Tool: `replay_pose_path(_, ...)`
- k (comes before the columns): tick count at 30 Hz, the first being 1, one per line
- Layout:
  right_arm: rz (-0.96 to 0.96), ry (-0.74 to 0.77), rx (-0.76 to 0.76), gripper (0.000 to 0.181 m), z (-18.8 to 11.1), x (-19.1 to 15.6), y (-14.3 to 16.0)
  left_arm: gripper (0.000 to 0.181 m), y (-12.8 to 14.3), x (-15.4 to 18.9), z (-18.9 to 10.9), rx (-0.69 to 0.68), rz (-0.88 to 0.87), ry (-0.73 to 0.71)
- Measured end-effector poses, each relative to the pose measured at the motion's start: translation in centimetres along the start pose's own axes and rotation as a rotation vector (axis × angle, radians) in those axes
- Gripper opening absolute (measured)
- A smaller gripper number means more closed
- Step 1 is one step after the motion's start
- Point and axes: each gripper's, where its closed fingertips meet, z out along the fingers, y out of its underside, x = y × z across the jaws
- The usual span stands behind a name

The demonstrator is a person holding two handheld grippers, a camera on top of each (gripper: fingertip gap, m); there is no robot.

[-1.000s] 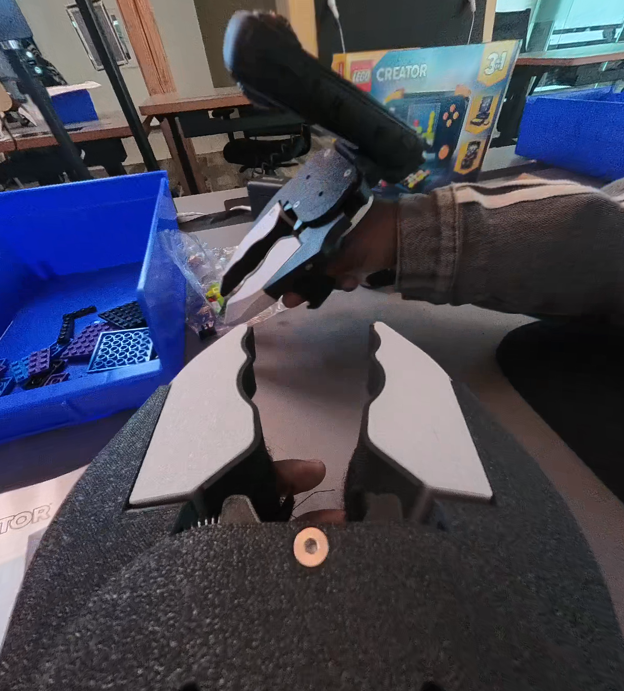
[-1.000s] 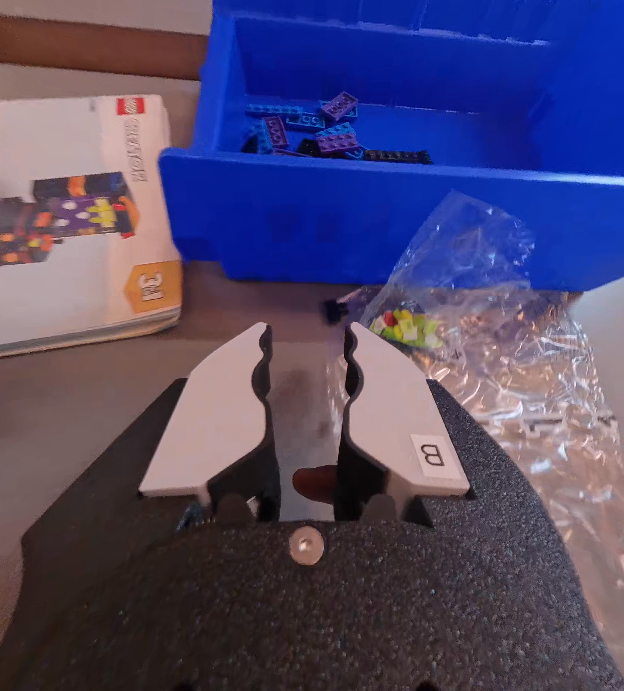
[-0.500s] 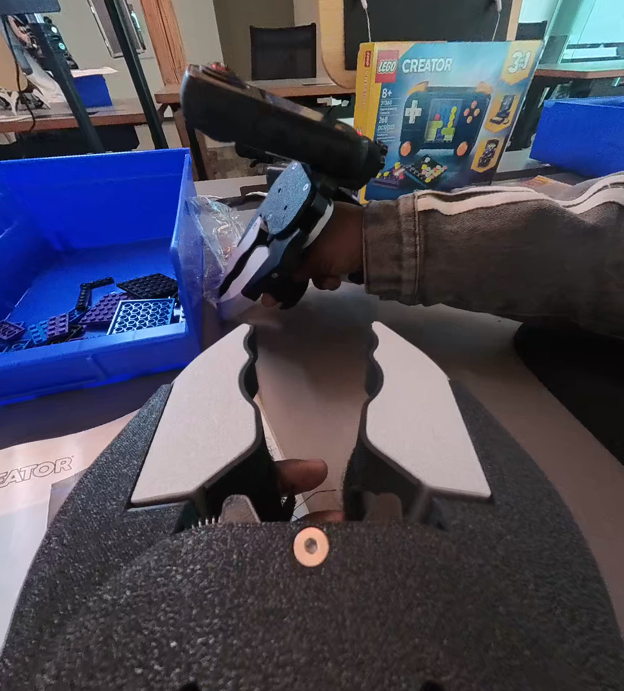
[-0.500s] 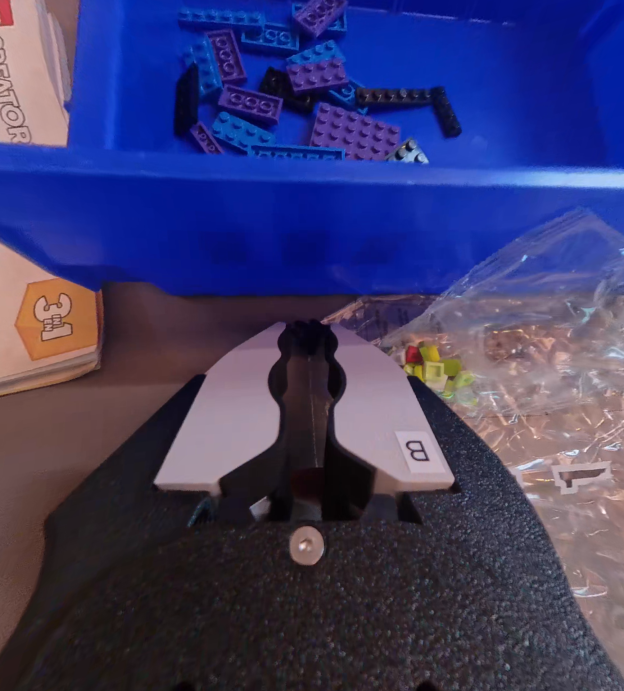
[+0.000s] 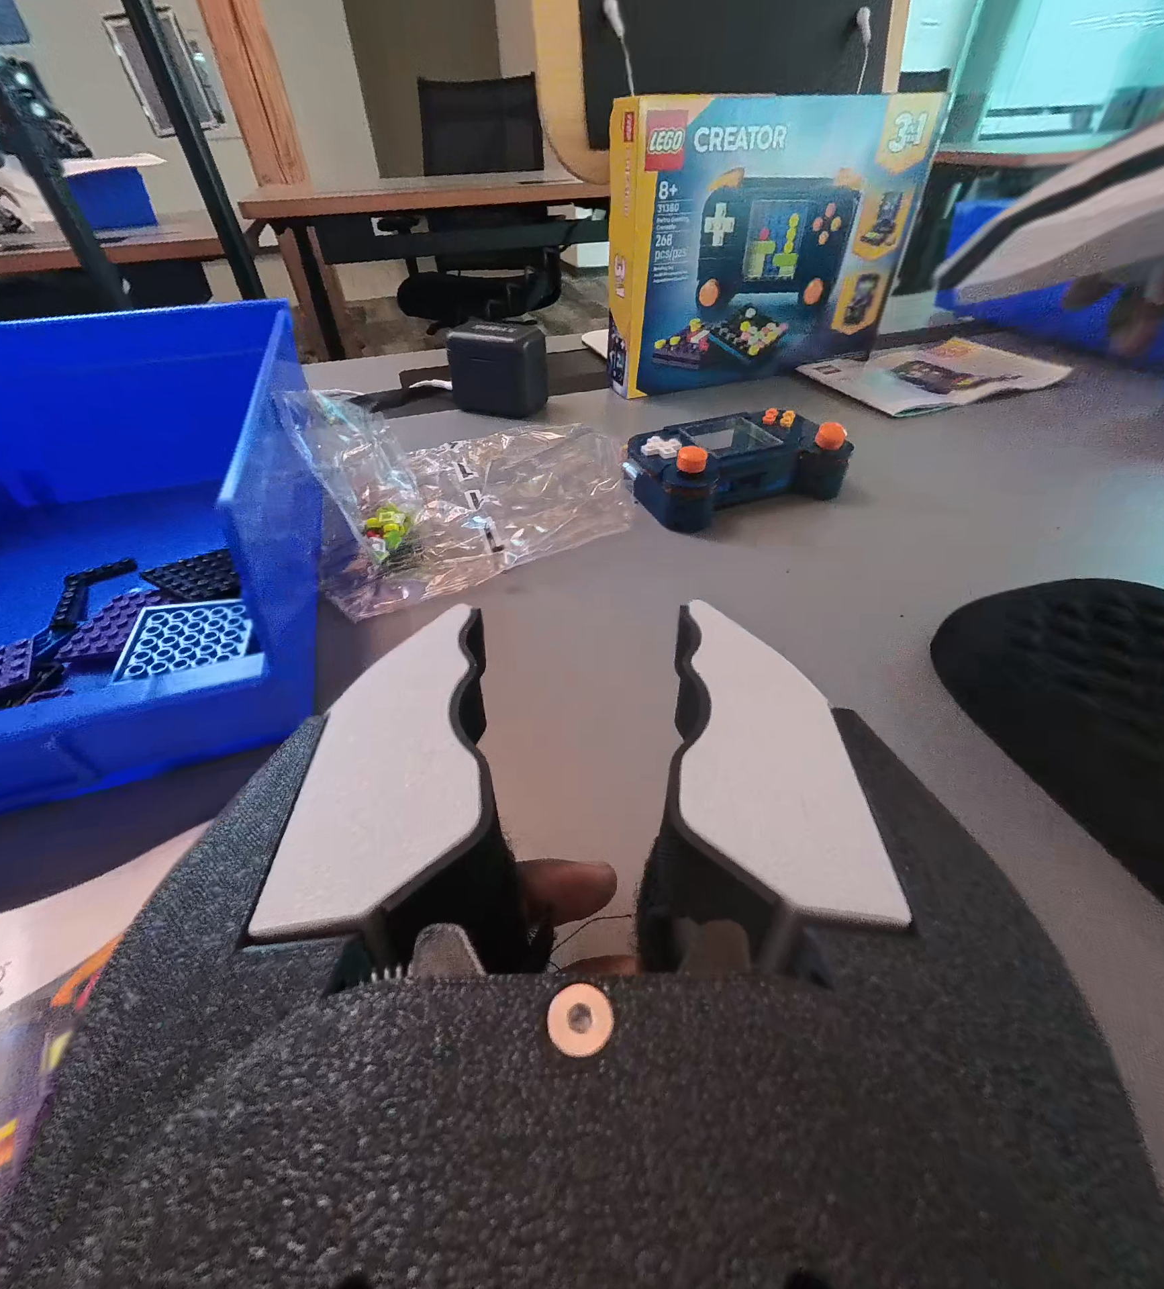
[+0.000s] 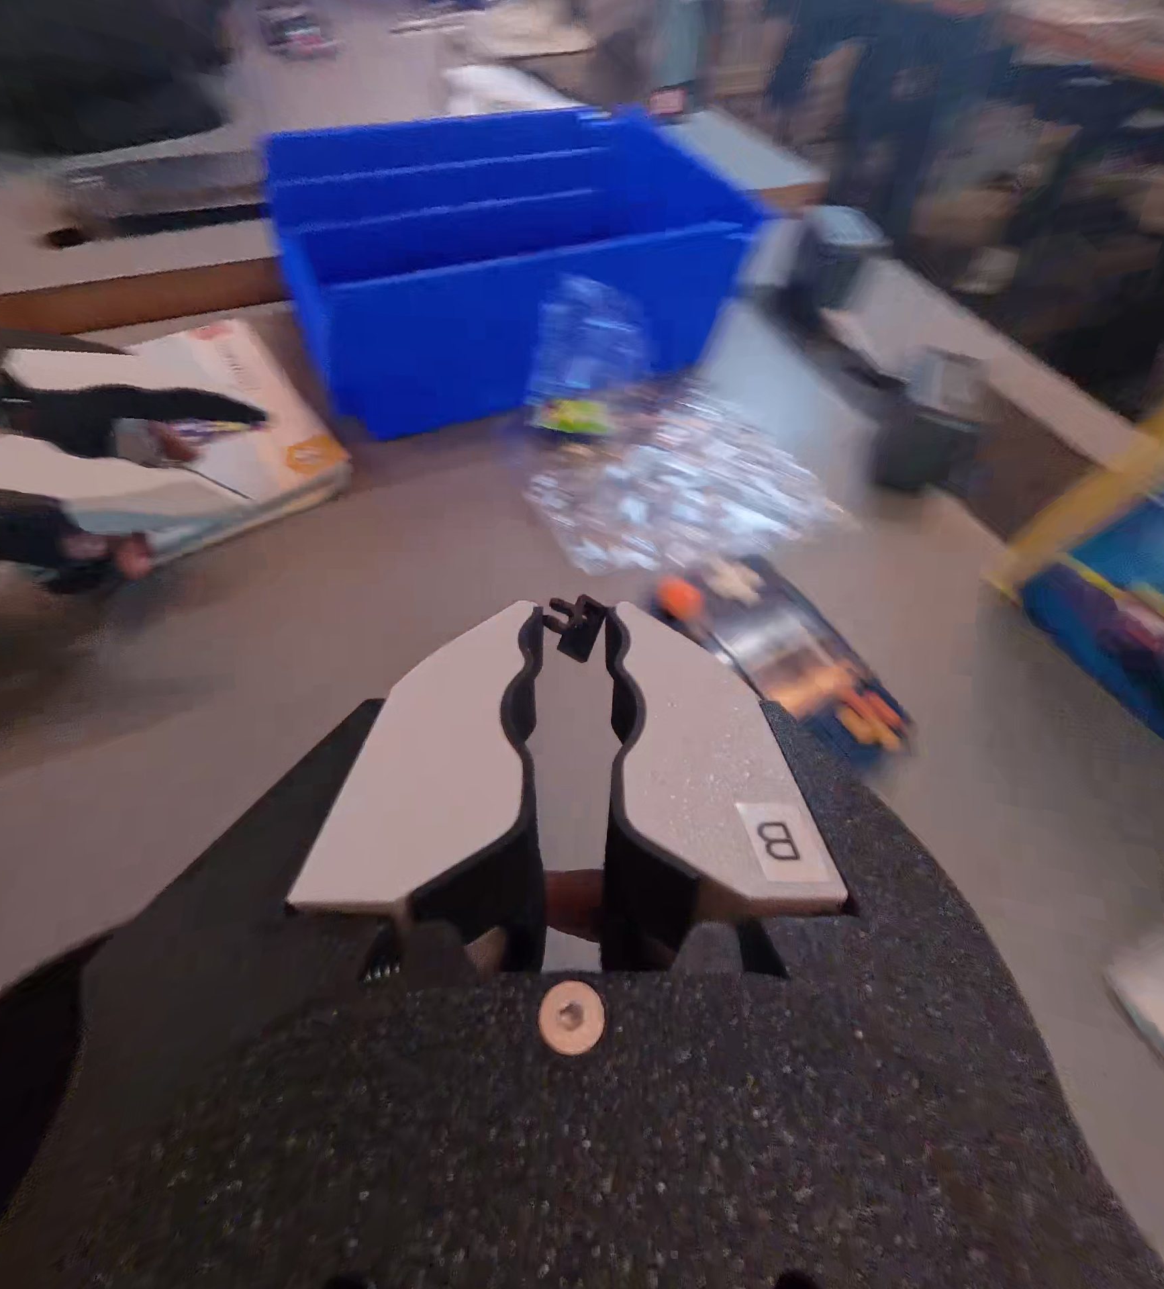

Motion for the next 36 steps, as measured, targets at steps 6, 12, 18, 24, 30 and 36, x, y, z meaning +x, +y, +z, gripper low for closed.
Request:
replay_pose_path(6, 0.259, 0.762, -0.014, 0.017, -24.2, 12.1, 10.1, 0.052, -1.7, 3.0, 1.9, 0.025, 0.044, 0.103)
replay_pose_path(12, 0.297, 1.18, -0.034, 0.016, -40.2, 14.3, 13.9, 0.052, -3.5, 6.4, 3.0, 0.038, 0.114, 0.154)
replay_pose_path(18, 0.335, 1.211, 0.006, 0.017, -43.3, 16.9, 15.2, 0.052, -4.8, 9.5, 2.9, 0.052, 0.145, 0.201)
replay_pose_path(24, 0.388, 1.068, -0.133, 0.051, -41.5, 19.1, 18.8, 0.051, -5.0, 10.0, 2.8, 0.028, 0.181, 0.18)
replay_pose_path(30, 0.255, 1.092, -0.152, 0.124, -41.2, 19.7, 18.3, 0.091, -5.9, 10.1, 3.0, 0.061, 0.151, 0.153)
replay_pose_path(36, 0.078, 1.093, 0.461, 0.147, -42.0, 16.7, 8.3, 0.146, -9.7, 10.4, 2.5, 0.264, -0.056, 0.201)
